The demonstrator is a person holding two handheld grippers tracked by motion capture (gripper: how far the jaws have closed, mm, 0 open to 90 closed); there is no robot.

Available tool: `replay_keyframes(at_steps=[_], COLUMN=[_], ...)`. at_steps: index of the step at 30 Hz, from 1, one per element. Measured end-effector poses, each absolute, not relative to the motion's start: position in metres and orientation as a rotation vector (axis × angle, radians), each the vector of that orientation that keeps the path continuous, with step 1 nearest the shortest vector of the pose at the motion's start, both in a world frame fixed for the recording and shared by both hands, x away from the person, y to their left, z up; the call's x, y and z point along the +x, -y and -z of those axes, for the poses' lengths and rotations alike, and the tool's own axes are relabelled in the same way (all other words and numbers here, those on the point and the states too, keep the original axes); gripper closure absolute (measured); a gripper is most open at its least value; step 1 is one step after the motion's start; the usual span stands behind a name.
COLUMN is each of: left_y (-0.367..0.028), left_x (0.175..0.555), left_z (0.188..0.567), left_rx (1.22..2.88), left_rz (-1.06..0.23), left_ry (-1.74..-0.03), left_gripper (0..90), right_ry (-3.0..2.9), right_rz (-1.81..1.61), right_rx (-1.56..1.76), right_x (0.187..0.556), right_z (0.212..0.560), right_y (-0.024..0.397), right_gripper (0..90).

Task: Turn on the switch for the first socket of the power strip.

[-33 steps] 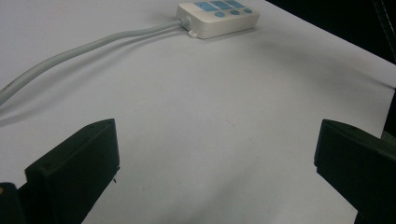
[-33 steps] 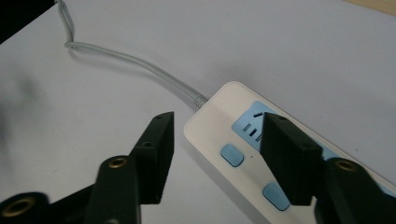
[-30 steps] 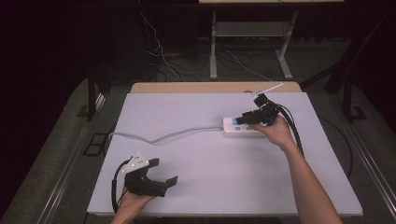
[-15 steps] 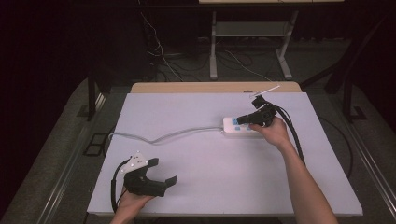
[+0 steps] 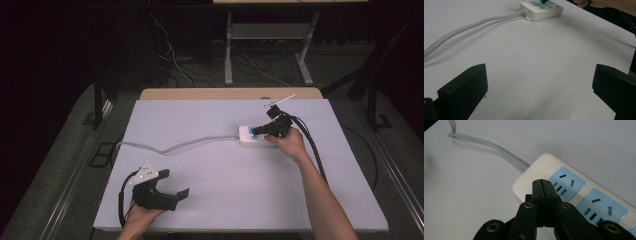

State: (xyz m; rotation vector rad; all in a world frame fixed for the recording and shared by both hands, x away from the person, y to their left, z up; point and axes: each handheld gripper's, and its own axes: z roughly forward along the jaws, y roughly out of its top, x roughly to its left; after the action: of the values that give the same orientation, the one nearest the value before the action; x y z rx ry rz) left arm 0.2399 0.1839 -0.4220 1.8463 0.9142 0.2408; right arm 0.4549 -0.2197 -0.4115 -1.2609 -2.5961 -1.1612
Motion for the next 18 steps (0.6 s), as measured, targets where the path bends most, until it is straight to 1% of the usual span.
replay_keyframes(at_steps=[8,18], left_y=[-0.184,-0.183], left_x=[0.24,0.239], left_z=[0.422,0.421], left_rx=[1.85,1.851], left_rz=[-0.237,-0.232], left_ry=[-0.915,-0.909], left_gripper=[0.0,0.0], right_ry=[2.609,2.593], right_rz=[1.124,1.203], right_rx=[-1.271,-1.268], right_x=[0.455,0.45], right_z=[0.417,0.424], right_y=[0.215,0.217], right_gripper=[89.3,89.8])
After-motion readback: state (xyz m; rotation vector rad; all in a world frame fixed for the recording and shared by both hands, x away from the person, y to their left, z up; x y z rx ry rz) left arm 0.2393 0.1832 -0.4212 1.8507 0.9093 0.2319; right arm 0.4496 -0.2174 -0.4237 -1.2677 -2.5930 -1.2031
